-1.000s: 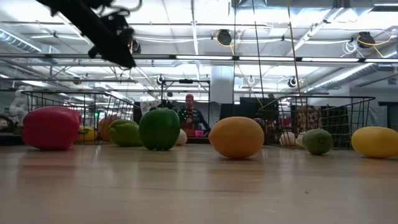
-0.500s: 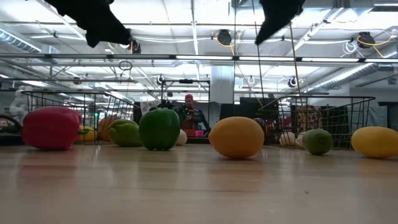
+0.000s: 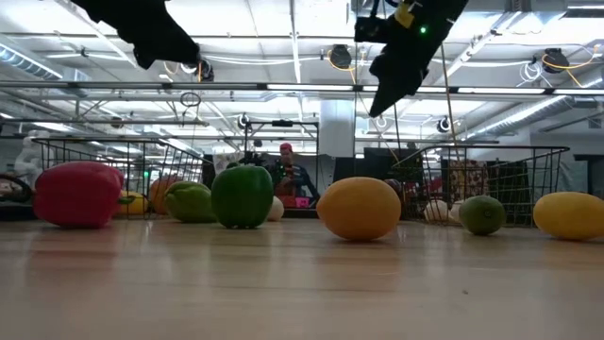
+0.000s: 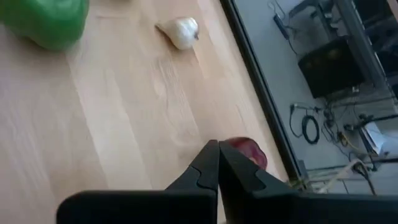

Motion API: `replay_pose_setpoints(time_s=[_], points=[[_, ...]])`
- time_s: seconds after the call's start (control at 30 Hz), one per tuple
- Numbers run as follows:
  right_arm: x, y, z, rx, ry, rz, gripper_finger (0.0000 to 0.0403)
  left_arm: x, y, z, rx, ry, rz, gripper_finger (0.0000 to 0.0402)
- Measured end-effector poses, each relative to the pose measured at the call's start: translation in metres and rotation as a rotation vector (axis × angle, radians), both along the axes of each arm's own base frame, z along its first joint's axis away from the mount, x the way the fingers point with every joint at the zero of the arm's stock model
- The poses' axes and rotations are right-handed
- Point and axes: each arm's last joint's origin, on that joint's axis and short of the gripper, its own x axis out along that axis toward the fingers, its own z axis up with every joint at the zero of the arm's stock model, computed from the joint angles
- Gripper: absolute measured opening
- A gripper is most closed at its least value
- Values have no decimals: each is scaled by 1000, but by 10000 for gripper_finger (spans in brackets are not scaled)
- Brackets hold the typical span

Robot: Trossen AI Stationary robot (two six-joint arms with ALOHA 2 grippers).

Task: Sort produce into baskets
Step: Put the red apple into the left wire basket

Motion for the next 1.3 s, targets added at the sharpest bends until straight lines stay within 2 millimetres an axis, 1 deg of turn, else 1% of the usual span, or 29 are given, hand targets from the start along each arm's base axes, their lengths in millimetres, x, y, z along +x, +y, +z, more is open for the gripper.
replay_pose_setpoints(time_s=[0.13,0.2,0.3,0.37,0.47,0.53,0.63,0.73,0.83,0.93,1.03,1.13,1.3], points=[[-1,-21,-9,-19,23,-31,0,4,0,2,11,-25,-5,132],[-3,-35,-11,-27,36,-55,0,6,0,1,29,-19,-13,132],[-6,-60,-12,0,86,-40,0,8,0,0,42,-12,-19,132],[-7,-82,-8,55,57,-47,0,10,0,-1,47,0,-22,132],[-14,-110,-8,208,-2,-52,0,12,0,-3,70,15,-33,132],[-18,-123,-9,283,-48,-82,0,12,1,-4,94,25,-39,132],[-23,-134,-10,313,-87,-156,11,13,1,-5,121,39,-30,132],[-26,-141,-10,375,-161,-252,41,13,2,-4,131,37,-14,132],[-28,-142,-11,434,-219,-370,83,13,3,-4,150,42,10,132],[-26,-139,-13,440,-219,-375,130,12,4,-4,170,45,52,132],[-23,-134,-14,447,-216,-356,166,12,5,-4,201,52,74,132],[-21,-130,-13,456,-225,-359,185,12,5,-3,228,51,74,132],[-21,-126,-17,477,-208,-390,185,15,5,3,232,-14,83,132]])
